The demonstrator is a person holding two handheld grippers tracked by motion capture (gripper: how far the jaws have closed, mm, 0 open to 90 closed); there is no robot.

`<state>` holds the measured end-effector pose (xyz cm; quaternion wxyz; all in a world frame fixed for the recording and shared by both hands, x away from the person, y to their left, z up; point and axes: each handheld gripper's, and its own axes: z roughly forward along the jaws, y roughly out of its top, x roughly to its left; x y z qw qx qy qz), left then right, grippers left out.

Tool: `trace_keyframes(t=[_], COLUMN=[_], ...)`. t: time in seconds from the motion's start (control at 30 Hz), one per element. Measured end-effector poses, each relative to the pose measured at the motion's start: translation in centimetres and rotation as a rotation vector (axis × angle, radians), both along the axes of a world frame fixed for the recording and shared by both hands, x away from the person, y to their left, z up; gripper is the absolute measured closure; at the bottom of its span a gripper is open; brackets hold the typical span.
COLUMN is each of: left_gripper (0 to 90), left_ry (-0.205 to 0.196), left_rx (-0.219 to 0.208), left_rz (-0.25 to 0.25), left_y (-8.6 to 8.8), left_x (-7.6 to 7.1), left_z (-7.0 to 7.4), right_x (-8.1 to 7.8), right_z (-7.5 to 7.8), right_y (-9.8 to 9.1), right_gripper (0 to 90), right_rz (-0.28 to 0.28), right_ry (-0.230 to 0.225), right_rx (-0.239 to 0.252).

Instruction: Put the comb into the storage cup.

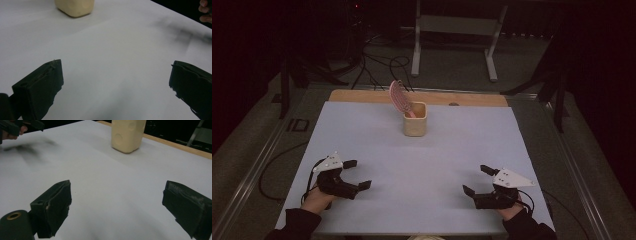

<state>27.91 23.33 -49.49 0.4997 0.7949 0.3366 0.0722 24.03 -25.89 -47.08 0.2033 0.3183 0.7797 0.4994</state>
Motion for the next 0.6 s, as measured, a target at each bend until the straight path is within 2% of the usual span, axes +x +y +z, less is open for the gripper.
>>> trace_keyframes(t=[0.2, 0.33, 0.53, 0.6], left_gripper=[0.1, 0.2, 0.2, 0.2], left_ry=[0.001, -0.003, -0.004, -0.008], left_rx=[0.007, 0.027, 0.002, 0.008], left_rz=[0.018, 0.015, 0.040, 0.042], left_y=[0.5, 0.7, 1.5, 1.6], left_x=[-0.9, -1.5, -2.0, -2.1], left_z=[-0.8, -1.1, -1.5, -1.6], right_x=[0.1, 0.0, 0.1, 0.1], right_z=[0.0, -0.1, -0.3, -0.3], right_y=[0.0, -0.1, -0.1, -0.2], right_gripper=[8.5, 8.5, 8.5, 8.5], right_rz=[0.001, 0.002, -0.002, 0.000], right_ry=[-0.001, -0.001, 0.007, 0.005], right_rx=[-0.005, -0.002, -0.002, -0.008])
